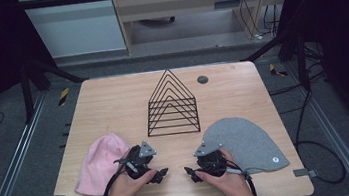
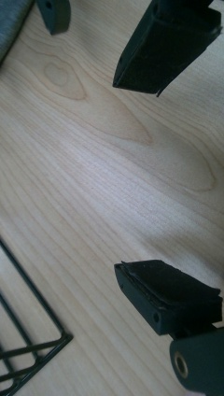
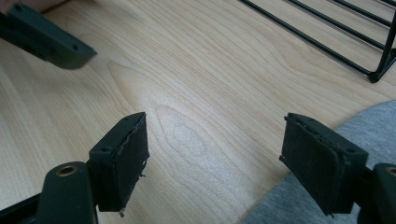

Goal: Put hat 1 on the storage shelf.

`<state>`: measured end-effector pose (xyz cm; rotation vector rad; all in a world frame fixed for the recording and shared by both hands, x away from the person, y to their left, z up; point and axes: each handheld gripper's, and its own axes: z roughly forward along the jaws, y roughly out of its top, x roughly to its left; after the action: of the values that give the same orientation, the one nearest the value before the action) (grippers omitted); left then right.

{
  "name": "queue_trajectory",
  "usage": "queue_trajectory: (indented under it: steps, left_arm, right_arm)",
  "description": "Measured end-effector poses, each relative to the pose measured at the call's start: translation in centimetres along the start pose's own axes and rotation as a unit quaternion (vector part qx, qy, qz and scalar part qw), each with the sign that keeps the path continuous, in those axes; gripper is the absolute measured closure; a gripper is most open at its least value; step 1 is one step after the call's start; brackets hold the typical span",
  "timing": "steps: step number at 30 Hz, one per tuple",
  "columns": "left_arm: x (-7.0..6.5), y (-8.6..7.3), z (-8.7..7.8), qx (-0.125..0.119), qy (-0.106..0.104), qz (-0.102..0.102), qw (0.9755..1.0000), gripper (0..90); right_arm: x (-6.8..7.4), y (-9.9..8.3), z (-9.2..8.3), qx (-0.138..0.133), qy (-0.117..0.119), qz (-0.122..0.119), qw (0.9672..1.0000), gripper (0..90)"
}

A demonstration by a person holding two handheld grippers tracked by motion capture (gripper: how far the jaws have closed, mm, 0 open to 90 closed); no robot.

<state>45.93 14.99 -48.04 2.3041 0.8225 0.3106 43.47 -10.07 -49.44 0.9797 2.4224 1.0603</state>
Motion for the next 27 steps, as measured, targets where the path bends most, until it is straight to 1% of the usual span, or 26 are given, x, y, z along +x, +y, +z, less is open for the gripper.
queue_trajectory:
  steps: [2, 3, 5, 6, 7, 8, 11, 12, 13, 14, 15, 16, 18, 19, 20, 21, 22, 23, 24, 25, 26, 27]
  left_arm:
    - [0.4, 0.0, -0.5, -0.009, 0.001, -0.001, 1.0000, 9.6]
    - [0.6, 0.0, -0.7, -0.015, 0.002, -0.004, 0.9999, 9.6]
    - [0.9, 0.1, -1.1, -0.020, 0.004, -0.004, 0.9998, 10.0]
    - [1.1, 0.1, -1.5, -0.024, 0.003, -0.010, 0.9997, 11.0]
    - [1.2, 0.2, -1.8, -0.031, 0.010, -0.010, 0.9994, 12.2]
    - [1.3, 0.2, -2.1, -0.034, 0.011, -0.010, 0.9993, 12.2]
    - [2.2, 0.6, -3.3, -0.045, 0.021, -0.009, 0.9987, 12.3]
    - [2.2, 0.6, -3.3, -0.045, 0.021, -0.009, 0.9987, 12.3]
    - [3.0, 0.9, -4.0, -0.035, 0.031, 0.000, 0.9989, 12.5]
    - [3.7, 1.2, -4.7, -0.023, 0.040, 0.005, 0.9989, 13.0]
    - [4.4, 1.5, -5.3, -0.014, 0.048, 0.011, 0.9987, 13.2]
    - [4.8, 1.7, -5.8, -0.011, 0.051, 0.013, 0.9986, 13.1]
    - [6.2, 2.3, -7.4, -0.012, 0.068, 0.019, 0.9974, 13.1]
    - [6.2, 2.3, -7.4, -0.012, 0.068, 0.019, 0.9974, 13.1]
    - [7.5, 2.5, -8.4, -0.006, 0.081, 0.022, 0.9964, 13.0]
    - [7.5, 2.5, -8.4, -0.006, 0.081, 0.022, 0.9964, 12.9]
    - [8.3, 2.5, -8.8, -0.003, 0.088, 0.022, 0.9958, 12.4]
    - [9.8, 2.3, -9.4, 0.006, 0.094, 0.013, 0.9955, 11.7]
    - [10.3, 2.1, -9.7, 0.004, 0.094, 0.007, 0.9955, 11.9]
    - [11.2, 1.8, -10.0, 0.005, 0.094, -0.003, 0.9956, 12.3]
    - [11.2, 1.8, -10.0, 0.005, 0.094, -0.003, 0.9956, 14.1]
    - [11.8, 1.5, -10.1, 0.013, 0.094, -0.006, 0.9954, 16.9]
  right_arm:
    - [0.0, 0.0, 0.0, 0.006, -0.001, 0.000, 1.0000, 23.4]
    - [0.0, -0.1, 0.0, 0.007, -0.002, 0.003, 1.0000, 23.4]
    - [-0.1, -0.1, -0.1, 0.007, -0.003, 0.006, 1.0000, 22.8]
    - [-0.2, -0.1, -0.2, 0.007, -0.004, 0.010, 0.9999, 22.3]
    - [-0.3, -0.1, -0.3, 0.006, -0.005, 0.012, 0.9999, 21.9]
    - [-0.4, -0.1, -0.3, 0.004, -0.004, 0.015, 0.9999, 21.9]
    - [-0.5, 0.0, -0.5, 0.001, -0.005, 0.020, 0.9998, 21.9]
    - [-0.5, 0.0, -0.5, 0.001, -0.005, 0.020, 0.9998, 21.9]
    - [-0.6, 0.0, -0.7, -0.003, -0.002, 0.027, 0.9996, 21.8]
    - [-0.6, 0.0, -0.8, -0.005, 0.001, 0.028, 0.9996, 21.8]
    - [-0.8, 0.0, -0.8, -0.006, -0.001, 0.027, 0.9996, 21.8]
    - [-0.8, 0.1, -0.9, -0.006, -0.003, 0.029, 0.9995, 21.4]
    - [-1.0, 0.2, -1.1, -0.006, -0.007, 0.027, 0.9996, 19.2]
    - [-1.0, 0.2, -1.3, -0.007, -0.010, 0.025, 0.9996, 18.3]
    - [-1.0, 0.2, -1.5, -0.009, -0.012, 0.025, 0.9996, 17.1]
    - [-1.0, 0.2, -1.5, -0.009, -0.012, 0.025, 0.9996, 17.1]
    - [-0.9, 0.2, -1.8, -0.010, -0.011, 0.024, 0.9996, 14.2]
    - [-0.9, 0.2, -1.9, -0.009, -0.013, 0.024, 0.9996, 14.1]
    - [-0.9, 0.2, -1.9, -0.010, -0.013, 0.022, 0.9996, 14.0]
    - [-0.9, 0.2, -2.0, -0.011, -0.013, 0.022, 0.9996, 14.1]
    - [-0.9, 0.2, -2.0, -0.011, -0.013, 0.022, 0.9996, 14.1]
    - [-0.9, 0.2, -2.0, -0.016, -0.009, 0.025, 0.9995, 15.6]
